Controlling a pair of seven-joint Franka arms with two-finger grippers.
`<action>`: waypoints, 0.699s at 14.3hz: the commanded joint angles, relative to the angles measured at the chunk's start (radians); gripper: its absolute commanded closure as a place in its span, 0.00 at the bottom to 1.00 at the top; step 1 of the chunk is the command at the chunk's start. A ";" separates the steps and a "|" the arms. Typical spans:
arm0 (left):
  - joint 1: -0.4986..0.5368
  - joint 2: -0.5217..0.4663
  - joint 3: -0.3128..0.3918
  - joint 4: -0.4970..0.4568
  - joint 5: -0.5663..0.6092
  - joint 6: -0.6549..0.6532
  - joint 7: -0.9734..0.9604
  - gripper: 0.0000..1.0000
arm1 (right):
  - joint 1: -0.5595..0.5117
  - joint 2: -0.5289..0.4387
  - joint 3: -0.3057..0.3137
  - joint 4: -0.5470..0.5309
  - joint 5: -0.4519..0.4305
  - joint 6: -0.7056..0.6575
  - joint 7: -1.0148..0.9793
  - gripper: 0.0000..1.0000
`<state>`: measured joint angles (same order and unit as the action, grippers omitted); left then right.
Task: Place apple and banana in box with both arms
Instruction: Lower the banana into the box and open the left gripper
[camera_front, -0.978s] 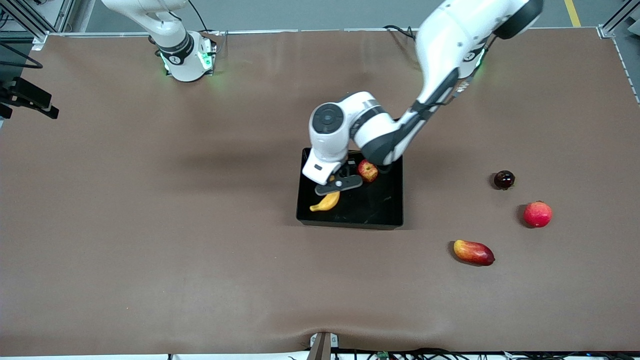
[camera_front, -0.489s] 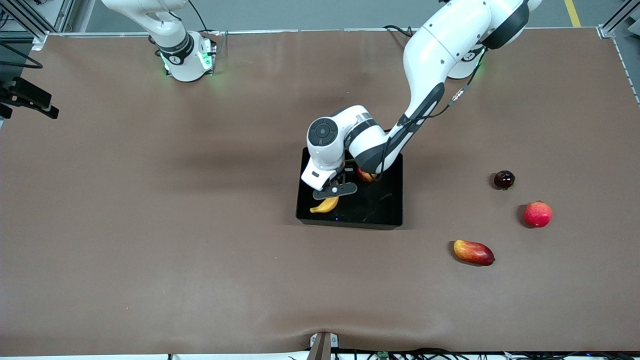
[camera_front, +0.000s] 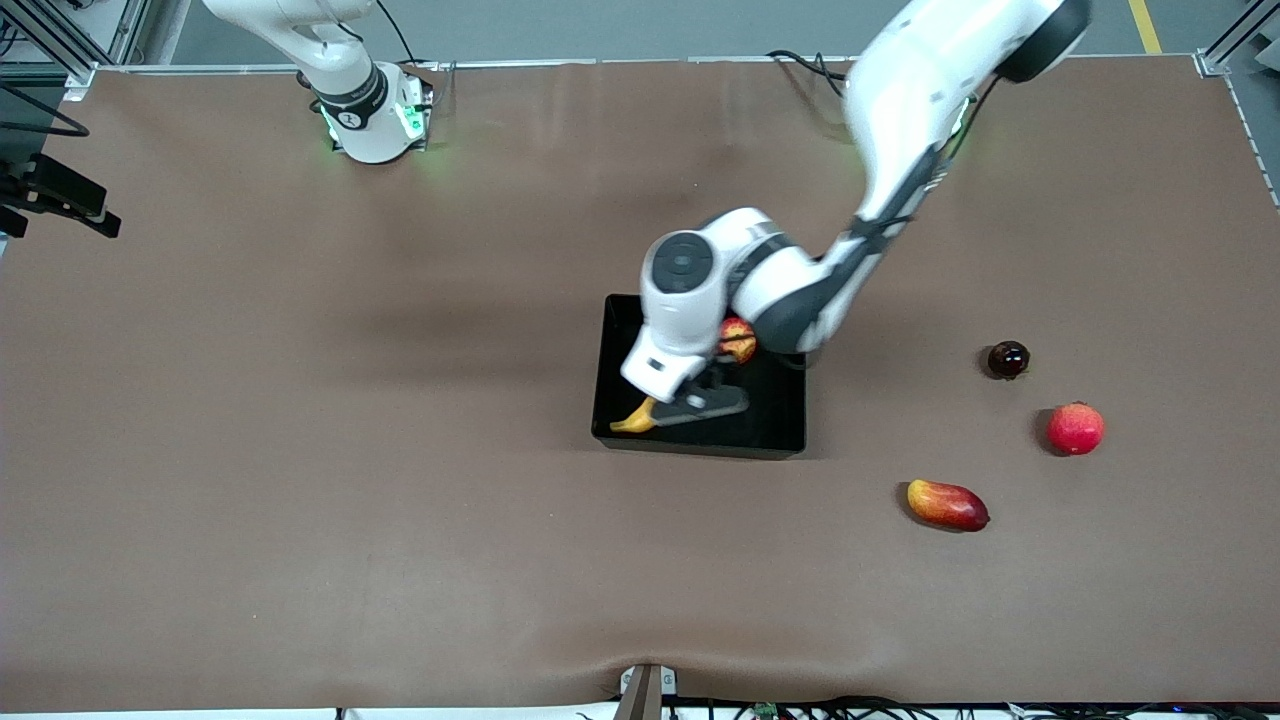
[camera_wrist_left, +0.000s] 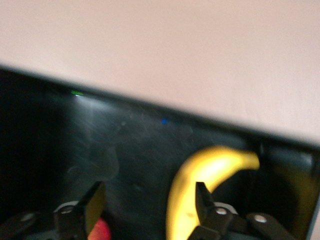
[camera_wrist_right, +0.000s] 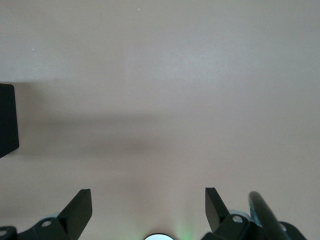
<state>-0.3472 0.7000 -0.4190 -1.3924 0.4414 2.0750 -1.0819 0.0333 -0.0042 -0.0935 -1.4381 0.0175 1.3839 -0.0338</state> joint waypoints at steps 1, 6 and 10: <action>0.103 -0.183 -0.015 -0.039 -0.009 -0.125 0.011 0.00 | 0.003 -0.017 -0.006 -0.016 0.012 -0.002 -0.006 0.00; 0.273 -0.371 -0.017 -0.040 -0.064 -0.425 0.276 0.00 | 0.005 -0.019 -0.006 -0.016 0.012 -0.003 -0.006 0.00; 0.324 -0.456 -0.012 -0.040 -0.066 -0.536 0.442 0.00 | 0.003 -0.017 -0.006 -0.016 0.012 -0.003 -0.006 0.00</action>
<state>-0.0312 0.3013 -0.4280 -1.3950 0.3922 1.5651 -0.7002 0.0333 -0.0043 -0.0945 -1.4384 0.0175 1.3834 -0.0338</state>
